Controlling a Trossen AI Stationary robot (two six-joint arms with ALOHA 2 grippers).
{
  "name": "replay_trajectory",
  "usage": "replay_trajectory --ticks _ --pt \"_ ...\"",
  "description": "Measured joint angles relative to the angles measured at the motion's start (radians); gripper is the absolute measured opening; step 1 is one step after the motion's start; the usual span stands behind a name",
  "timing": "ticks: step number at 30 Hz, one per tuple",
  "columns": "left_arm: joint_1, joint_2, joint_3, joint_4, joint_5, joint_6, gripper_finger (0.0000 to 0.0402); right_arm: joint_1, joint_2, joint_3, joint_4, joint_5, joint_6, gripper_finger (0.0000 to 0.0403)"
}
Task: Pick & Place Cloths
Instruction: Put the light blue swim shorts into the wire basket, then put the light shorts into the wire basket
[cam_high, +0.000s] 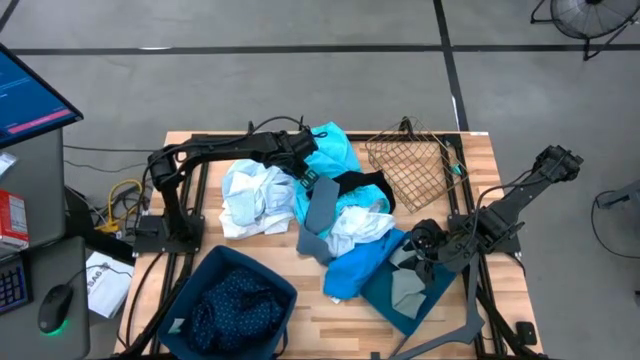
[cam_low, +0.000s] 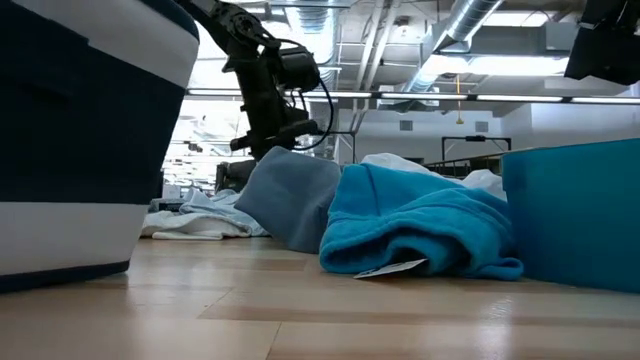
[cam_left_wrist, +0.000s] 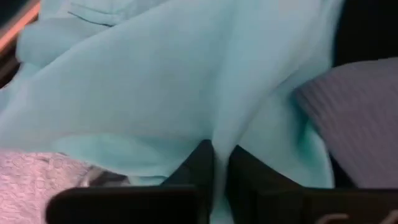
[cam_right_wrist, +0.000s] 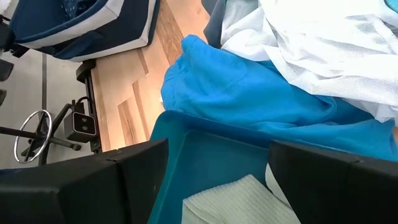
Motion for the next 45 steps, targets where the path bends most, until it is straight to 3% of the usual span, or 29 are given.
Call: replay_trajectory --ticks 6,14,22,28,31,38,42,45 --pt "-0.024 -0.07 0.0 -0.004 0.022 -0.015 0.0001 0.0 0.0 0.0 0.006 0.0 0.001 0.0269" --pt "-0.086 -0.264 0.0 0.012 0.019 -0.031 0.0 -0.039 0.0 0.0 0.034 0.025 -0.048 0.0269" --pt "-0.155 -0.427 0.0 0.098 -0.008 -0.063 0.0 -0.242 0.0 0.0 0.36 0.061 -0.53 0.0269" --pt "-0.204 -0.47 0.0 0.217 -0.008 -0.075 0.0 -0.45 0.0 0.0 0.656 0.058 -0.913 0.0269" --pt "-0.222 -0.476 0.005 0.274 -0.008 -0.075 0.0 -0.539 0.0 0.002 0.749 0.027 -1.005 0.0273" --pt "-0.23 -0.475 0.016 0.365 -0.007 -0.06 0.0 -0.684 0.061 0.083 0.749 -0.141 -1.052 0.0319" --pt "-0.219 -0.475 0.015 0.375 -0.007 -0.033 0.0 -0.711 0.153 0.143 0.703 -0.23 -1.046 0.0355" --pt "-0.219 -0.475 0.013 0.284 -0.007 0.028 0.0001 -0.704 0.223 0.177 0.629 -0.273 -1.041 0.0366"
